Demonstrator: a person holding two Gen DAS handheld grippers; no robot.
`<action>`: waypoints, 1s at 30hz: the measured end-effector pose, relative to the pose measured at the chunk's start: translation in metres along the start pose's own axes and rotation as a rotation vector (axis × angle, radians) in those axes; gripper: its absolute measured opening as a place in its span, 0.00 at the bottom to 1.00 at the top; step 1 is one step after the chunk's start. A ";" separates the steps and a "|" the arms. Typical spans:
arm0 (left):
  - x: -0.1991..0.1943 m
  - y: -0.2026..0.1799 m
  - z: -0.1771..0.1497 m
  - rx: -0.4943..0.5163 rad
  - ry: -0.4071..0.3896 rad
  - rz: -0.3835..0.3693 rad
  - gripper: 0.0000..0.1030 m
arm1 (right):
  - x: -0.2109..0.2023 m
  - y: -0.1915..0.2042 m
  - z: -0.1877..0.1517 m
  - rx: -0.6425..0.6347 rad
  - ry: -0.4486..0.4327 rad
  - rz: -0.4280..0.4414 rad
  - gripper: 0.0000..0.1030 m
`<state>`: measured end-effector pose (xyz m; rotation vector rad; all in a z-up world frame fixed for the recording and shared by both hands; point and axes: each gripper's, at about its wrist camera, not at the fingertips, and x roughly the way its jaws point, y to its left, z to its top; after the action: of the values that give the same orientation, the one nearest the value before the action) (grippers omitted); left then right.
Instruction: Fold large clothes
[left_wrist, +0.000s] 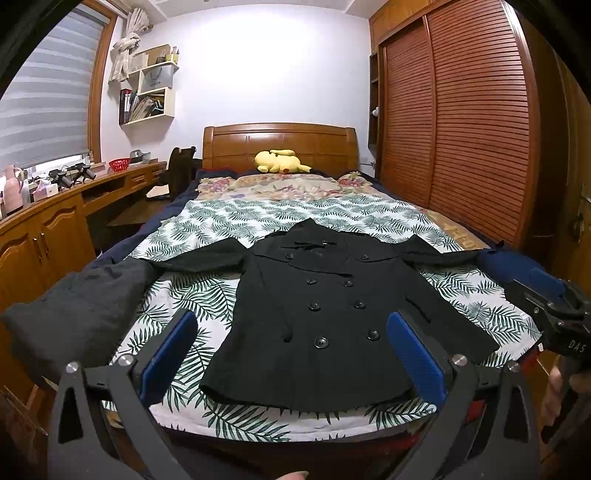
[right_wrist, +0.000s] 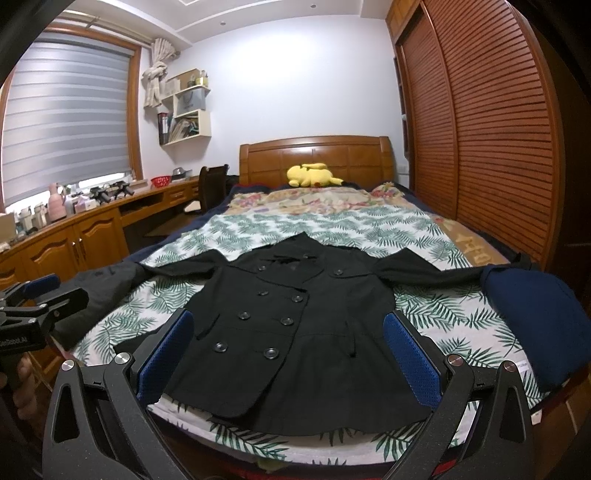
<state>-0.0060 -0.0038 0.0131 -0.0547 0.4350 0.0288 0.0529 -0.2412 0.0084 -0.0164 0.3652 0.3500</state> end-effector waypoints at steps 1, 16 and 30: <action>-0.001 0.000 0.001 0.001 -0.002 0.001 1.00 | 0.000 0.000 0.000 0.001 0.000 0.000 1.00; -0.005 -0.003 0.000 0.001 -0.010 0.001 1.00 | -0.002 0.002 0.001 -0.001 -0.003 -0.001 1.00; -0.006 -0.007 0.001 0.004 -0.010 -0.001 1.00 | -0.003 0.001 0.001 0.001 -0.005 0.000 1.00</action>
<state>-0.0105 -0.0110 0.0172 -0.0507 0.4245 0.0277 0.0505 -0.2411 0.0108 -0.0148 0.3607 0.3503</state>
